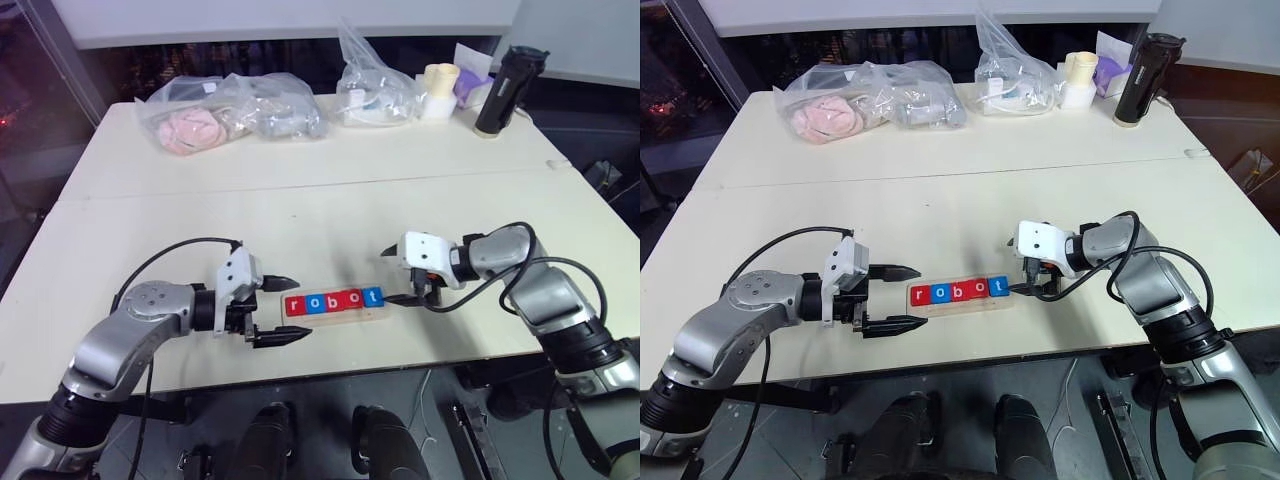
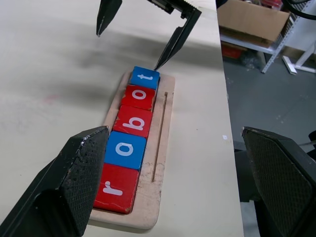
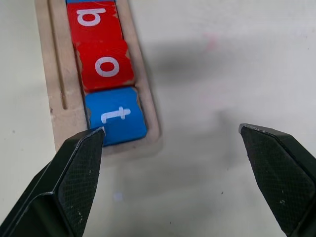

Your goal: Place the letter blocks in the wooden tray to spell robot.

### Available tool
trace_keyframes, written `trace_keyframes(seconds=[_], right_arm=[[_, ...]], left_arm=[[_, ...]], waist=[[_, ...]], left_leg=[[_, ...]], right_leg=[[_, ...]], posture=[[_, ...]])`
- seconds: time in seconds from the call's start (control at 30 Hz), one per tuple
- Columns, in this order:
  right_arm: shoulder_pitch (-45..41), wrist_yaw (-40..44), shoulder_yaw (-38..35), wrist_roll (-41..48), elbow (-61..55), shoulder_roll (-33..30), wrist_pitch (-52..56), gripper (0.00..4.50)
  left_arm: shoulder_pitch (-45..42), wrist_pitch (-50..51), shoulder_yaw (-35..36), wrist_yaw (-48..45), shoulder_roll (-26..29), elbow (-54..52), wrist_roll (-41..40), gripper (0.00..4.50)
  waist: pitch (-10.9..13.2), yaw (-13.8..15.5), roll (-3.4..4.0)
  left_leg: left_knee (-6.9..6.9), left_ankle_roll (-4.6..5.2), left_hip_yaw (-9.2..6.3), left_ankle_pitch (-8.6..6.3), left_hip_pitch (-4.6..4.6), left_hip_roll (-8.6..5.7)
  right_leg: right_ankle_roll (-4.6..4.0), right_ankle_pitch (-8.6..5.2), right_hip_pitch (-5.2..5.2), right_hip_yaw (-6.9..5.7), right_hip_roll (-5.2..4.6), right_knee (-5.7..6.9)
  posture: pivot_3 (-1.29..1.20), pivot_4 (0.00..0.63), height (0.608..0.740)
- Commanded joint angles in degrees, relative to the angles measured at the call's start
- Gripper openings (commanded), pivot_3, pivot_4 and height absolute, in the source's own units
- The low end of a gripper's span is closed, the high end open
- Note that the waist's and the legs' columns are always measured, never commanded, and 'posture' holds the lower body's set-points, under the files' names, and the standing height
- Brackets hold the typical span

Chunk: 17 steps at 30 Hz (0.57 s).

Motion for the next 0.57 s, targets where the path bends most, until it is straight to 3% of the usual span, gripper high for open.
trace_keyframes(seconds=[0.03, 0.23, 0.57], right_arm=[[-0.1, 0.2, -1.2, 0.1, -1.8, -1.7, -0.9, 4.48], [3.8, -1.3, -7.4, 3.7, -7.0, -5.3, 3.7, 4.48], [16.6, -9.9, -19.6, 11.3, -23.6, -5.6, 20.8, 4.48]], left_arm=[[0.0, 0.1, 0.4, 0.1, 0.1, -1.4, -0.5, 4.5], [1.4, 0.9, 2.1, 0.1, 1.0, -1.6, -1.4, 4.5], [3.4, 4.1, 6.0, 1.7, 2.6, -2.6, -4.2, 4.5]], waist=[[0.0, 0.0, 0.0], [0.0, 0.0, 0.0], [0.0, 0.0, 0.0]], left_leg=[[0.0, 0.0, 0.0, 0.0, 0.0, 0.0], [0.0, 0.0, 0.0, 0.0, -0.01, -0.01], [-0.01, -0.02, -0.03, -0.01, 0.0, 0.03]], right_leg=[[0.0, 0.0, 0.0, 0.0, 0.0, 0.0], [0.0, 0.0, 0.0, 0.0, -0.03, -0.02], [0.0, -0.01, 0.01, 0.02, -0.11, -0.02]], posture=[[0.0, 0.15, 0.725], [0.0, 0.15, 0.725], [0.0, 0.15, 0.725]])
